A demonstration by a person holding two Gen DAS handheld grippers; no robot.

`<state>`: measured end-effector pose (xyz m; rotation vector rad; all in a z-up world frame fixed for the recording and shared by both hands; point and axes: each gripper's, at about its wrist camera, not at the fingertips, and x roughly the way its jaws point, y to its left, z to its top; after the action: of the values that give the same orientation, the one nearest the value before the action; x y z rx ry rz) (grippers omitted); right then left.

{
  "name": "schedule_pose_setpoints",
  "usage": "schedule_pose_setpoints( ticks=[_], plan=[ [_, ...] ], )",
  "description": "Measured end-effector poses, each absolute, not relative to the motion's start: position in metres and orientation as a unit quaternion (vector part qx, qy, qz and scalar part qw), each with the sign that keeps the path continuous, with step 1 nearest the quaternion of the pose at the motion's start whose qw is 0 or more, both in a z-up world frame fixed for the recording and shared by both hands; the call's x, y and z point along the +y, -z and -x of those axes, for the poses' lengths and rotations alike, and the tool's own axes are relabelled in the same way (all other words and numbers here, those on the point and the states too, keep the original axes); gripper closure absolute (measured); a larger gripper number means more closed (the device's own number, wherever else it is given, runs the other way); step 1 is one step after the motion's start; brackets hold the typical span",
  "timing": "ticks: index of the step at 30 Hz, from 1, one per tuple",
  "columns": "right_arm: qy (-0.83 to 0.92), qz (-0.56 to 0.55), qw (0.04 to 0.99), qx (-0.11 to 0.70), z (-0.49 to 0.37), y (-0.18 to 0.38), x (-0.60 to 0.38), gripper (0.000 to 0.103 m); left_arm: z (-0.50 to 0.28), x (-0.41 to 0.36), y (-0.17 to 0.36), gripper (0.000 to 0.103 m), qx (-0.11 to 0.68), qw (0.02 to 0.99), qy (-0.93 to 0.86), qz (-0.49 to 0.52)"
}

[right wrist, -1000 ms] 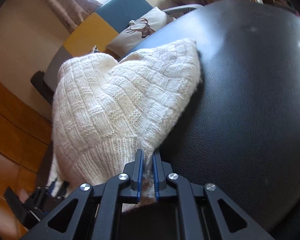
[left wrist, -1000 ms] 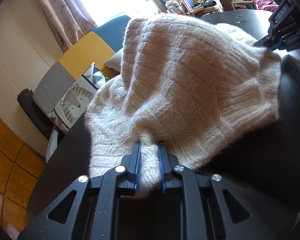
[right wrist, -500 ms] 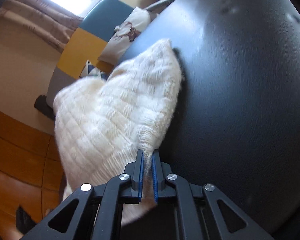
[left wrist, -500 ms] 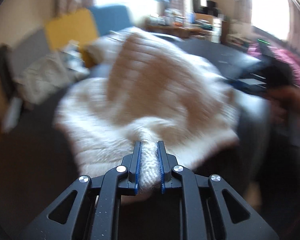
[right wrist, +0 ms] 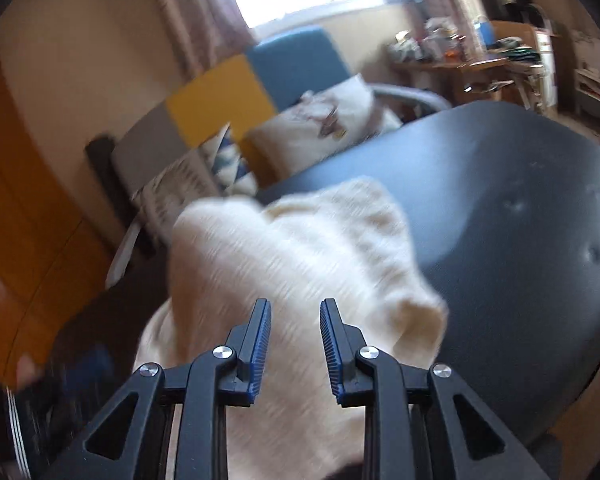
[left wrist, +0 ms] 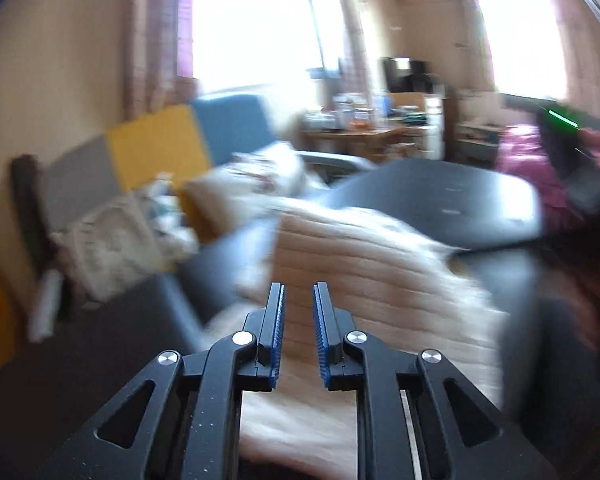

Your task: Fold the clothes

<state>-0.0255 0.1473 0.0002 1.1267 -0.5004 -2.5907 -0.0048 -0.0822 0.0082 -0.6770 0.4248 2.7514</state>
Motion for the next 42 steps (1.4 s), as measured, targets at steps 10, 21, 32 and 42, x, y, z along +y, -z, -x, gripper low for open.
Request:
schedule_pose_setpoints(
  ticks=[10,21,32,42],
  plan=[
    [0.850,-0.502,0.121,-0.107,0.007,0.067,0.112,0.078,0.086,-0.044,0.094,0.091,0.297,0.086,-0.884,0.352],
    [0.857,-0.495,0.112,-0.084,0.069,0.081,0.143,0.080,0.005,-0.034,0.101,0.096,0.235,0.105,-0.871,0.418],
    [0.855,-0.501,0.134,-0.004,0.160,0.076,0.104,0.079,-0.008,-0.015,0.068,0.096,0.100,0.230,-0.852,0.459],
    [0.865,-0.437,0.169,-0.179,0.056,0.024,0.145,0.077,0.033,-0.132,0.024,0.090,0.062,0.038,-0.932,0.355]
  ],
)
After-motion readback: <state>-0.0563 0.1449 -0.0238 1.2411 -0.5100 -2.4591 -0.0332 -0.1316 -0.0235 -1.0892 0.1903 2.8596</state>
